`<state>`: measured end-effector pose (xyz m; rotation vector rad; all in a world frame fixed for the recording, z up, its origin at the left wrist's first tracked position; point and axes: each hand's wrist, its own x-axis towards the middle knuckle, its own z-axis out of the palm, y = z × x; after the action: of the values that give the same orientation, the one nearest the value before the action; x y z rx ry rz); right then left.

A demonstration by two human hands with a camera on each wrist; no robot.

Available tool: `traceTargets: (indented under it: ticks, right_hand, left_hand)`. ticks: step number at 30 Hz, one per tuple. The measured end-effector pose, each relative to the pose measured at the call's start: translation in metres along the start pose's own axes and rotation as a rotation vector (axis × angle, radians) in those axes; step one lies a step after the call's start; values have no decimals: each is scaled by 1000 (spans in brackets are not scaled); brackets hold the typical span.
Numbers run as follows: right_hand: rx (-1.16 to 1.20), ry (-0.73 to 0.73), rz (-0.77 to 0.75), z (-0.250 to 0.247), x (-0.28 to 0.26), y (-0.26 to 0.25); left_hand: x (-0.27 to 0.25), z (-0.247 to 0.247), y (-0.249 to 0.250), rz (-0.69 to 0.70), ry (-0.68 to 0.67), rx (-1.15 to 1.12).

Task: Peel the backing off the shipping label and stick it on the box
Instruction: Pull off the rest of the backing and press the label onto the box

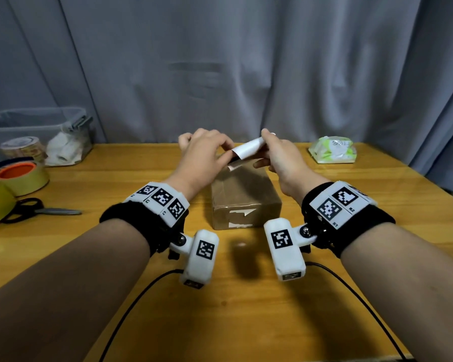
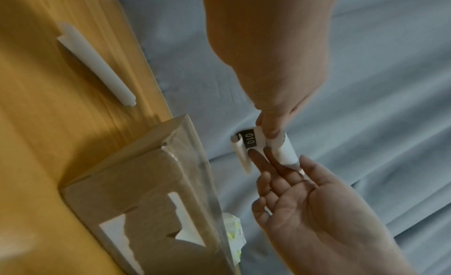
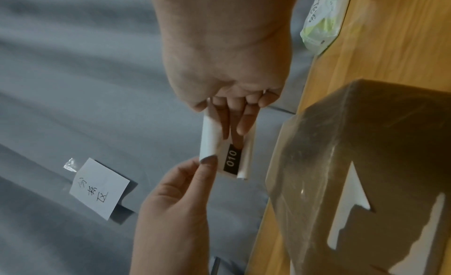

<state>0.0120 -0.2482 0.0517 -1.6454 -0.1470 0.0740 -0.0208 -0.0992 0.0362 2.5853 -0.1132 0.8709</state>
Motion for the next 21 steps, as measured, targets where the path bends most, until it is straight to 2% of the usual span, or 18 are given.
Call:
traceTargets:
  ticks: [3,6,8,10,14,21]
  right_hand:
    - [-224,-139,-131,-9,4,3]
    - [-555,-327,-301,-12,12,10]
    - [-873,-379,-334,-12,22,18]
    - [-1055,-368,-311,-11,25,23]
    - [-1035,-360,-383,-10,20,27]
    - [-981,-392,-477,-6,18,31]
  left_hand:
    - [13,8,-8,-186,-91,-257]
    - [24,14,-16,-327,-170,-511]
    - [28,16,-21,-397,-218,-574]
    - [30,20,-25,-438,-267,-601]
    - [30,29,-37,-480,-331,-629]
    - [33,48,-48,-487,-312,-610]
